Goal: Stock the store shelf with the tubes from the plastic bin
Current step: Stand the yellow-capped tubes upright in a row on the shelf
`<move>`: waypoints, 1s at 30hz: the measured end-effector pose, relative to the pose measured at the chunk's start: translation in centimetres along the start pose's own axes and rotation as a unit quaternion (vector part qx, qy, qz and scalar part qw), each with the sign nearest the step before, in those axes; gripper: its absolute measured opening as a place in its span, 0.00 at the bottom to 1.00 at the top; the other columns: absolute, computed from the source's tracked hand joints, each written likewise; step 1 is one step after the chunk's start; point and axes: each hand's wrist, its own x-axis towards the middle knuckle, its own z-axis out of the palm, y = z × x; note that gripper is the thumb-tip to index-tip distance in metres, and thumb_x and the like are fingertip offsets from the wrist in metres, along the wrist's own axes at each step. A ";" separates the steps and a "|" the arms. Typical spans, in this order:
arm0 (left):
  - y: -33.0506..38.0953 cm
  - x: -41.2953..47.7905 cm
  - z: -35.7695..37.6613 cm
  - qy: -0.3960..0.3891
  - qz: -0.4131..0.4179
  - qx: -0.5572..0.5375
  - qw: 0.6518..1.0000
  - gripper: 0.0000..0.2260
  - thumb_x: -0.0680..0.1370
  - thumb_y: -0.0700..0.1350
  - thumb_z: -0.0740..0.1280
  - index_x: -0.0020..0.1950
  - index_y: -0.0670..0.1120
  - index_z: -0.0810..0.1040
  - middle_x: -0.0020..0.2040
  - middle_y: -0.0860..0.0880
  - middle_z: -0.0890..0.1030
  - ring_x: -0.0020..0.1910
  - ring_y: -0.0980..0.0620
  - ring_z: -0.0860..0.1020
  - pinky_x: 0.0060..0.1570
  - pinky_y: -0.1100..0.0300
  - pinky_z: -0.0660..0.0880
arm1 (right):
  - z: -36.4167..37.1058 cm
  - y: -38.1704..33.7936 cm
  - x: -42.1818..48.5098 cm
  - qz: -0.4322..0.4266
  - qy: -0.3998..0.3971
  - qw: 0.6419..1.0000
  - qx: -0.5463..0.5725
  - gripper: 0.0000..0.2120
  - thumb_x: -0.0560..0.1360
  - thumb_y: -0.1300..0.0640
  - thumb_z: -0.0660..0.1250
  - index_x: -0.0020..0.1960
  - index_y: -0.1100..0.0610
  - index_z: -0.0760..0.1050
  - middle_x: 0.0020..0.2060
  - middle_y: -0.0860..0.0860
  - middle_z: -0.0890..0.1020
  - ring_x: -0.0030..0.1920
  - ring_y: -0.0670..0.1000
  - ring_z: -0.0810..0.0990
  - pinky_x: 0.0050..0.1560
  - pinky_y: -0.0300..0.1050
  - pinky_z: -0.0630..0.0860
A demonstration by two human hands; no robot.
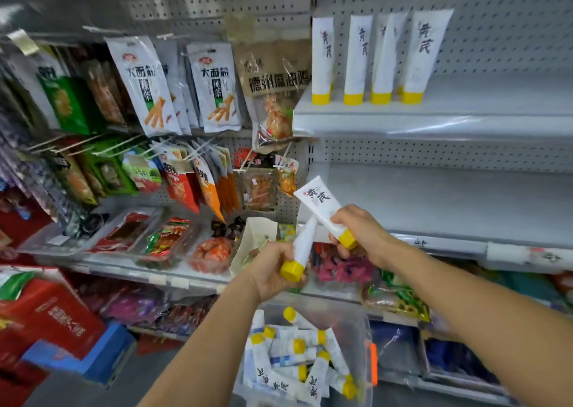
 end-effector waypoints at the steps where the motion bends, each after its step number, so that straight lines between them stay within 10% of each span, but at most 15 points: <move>1: 0.8 0.0 1.0 0.011 0.015 0.014 1.000 0.17 0.65 0.36 0.61 0.54 0.37 0.70 0.37 0.43 0.71 0.32 0.48 0.71 0.26 0.61 0.72 | -0.3 -0.8 -0.2 -0.012 -0.002 1.000 0.006 0.04 0.75 0.60 0.59 0.49 0.58 0.66 0.30 0.59 0.75 0.20 0.53 0.69 0.26 0.41 0.66; 14: 7.5 1.3 12.7 0.110 0.363 0.158 0.912 0.16 0.76 0.41 0.67 0.61 0.45 0.68 0.44 0.44 0.75 0.33 0.51 0.74 0.26 0.58 0.71 | -7.0 -10.3 -0.2 -0.182 0.073 0.981 -0.001 0.23 0.59 0.52 0.64 0.55 0.49 0.74 0.42 0.54 0.81 0.41 0.54 0.78 0.43 0.50 0.73; 22: 10.0 3.0 19.4 0.099 0.417 0.181 0.885 0.20 0.78 0.47 0.64 0.68 0.54 0.62 0.49 0.47 0.75 0.35 0.52 0.75 0.27 0.58 0.72 | -13.9 -14.4 0.2 -0.239 0.165 0.955 0.062 0.10 0.65 0.51 0.59 0.46 0.51 0.69 0.46 0.57 0.78 0.41 0.53 0.73 0.34 0.43 0.65; 30: 12.5 6.1 25.4 0.110 0.434 0.225 0.865 0.19 0.77 0.46 0.60 0.67 0.50 0.61 0.55 0.45 0.76 0.45 0.43 0.76 0.40 0.53 0.74 | -22.3 -16.2 2.4 -0.256 0.263 0.929 -0.049 0.17 0.75 0.59 0.66 0.61 0.57 0.65 0.54 0.51 0.76 0.48 0.48 0.76 0.47 0.41 0.73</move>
